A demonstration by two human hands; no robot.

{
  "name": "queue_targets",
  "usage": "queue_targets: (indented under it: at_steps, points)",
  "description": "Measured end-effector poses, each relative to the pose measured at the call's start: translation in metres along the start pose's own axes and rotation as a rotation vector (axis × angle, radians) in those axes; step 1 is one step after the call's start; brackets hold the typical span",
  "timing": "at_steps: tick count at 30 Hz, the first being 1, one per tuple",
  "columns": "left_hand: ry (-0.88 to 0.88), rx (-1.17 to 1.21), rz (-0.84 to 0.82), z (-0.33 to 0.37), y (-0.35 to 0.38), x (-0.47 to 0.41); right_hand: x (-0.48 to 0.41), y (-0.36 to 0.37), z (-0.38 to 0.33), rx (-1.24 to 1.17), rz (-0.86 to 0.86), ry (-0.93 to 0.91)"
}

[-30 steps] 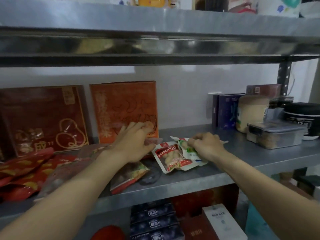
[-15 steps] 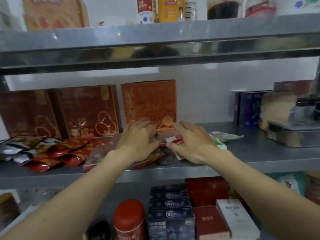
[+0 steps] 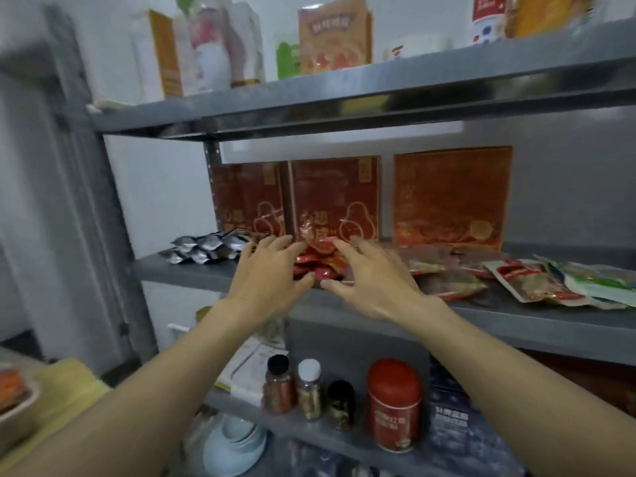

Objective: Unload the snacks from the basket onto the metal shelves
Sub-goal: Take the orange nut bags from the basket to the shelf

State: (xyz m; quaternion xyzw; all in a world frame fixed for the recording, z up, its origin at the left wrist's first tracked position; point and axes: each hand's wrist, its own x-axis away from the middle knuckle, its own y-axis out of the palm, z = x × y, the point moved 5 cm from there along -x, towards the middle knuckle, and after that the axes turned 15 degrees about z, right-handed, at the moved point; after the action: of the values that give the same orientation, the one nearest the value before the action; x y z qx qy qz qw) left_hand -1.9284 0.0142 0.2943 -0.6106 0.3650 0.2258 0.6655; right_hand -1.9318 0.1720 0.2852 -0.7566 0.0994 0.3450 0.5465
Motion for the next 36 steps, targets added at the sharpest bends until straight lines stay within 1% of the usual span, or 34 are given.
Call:
queue_targets:
  at_steps: [5, 10, 13, 15, 19, 24, 29, 34, 36]
  points:
    - [-0.11, -0.121, -0.04, -0.128, -0.036, 0.053, -0.017, 0.055, -0.126, -0.096, -0.016, -0.111]
    - [-0.249, -0.199, -0.035, -0.266, -0.078, 0.121, -0.018, 0.121, -0.261, -0.201, -0.083, -0.193]
    - [-0.316, -0.249, -0.019, -0.329, -0.102, 0.161, -0.017, 0.159, -0.331, -0.243, -0.085, -0.247]
    - [-0.37, -0.3, -0.022, -0.375, -0.114, 0.188, -0.018, 0.186, -0.382, -0.281, -0.116, -0.302]
    - [-0.484, -0.389, -0.033, -0.457, -0.126, 0.233, -0.027, 0.237, -0.466, -0.303, -0.152, -0.412]
    - [-0.56, -0.526, -0.025, -0.54, -0.119, 0.263, -0.051, 0.307, -0.544, -0.296, -0.152, -0.504]
    - [-0.619, -0.628, 0.006, -0.619, -0.096, 0.266, -0.087, 0.376, -0.601, -0.364, -0.134, -0.536]
    - [-0.677, -0.633, 0.004, -0.69, -0.062, 0.271, -0.12, 0.448, -0.648, -0.421, -0.169, -0.529]
    - [-0.709, -0.612, -0.011, -0.718, -0.046, 0.277, -0.13, 0.478, -0.666, -0.433, -0.212, -0.519]
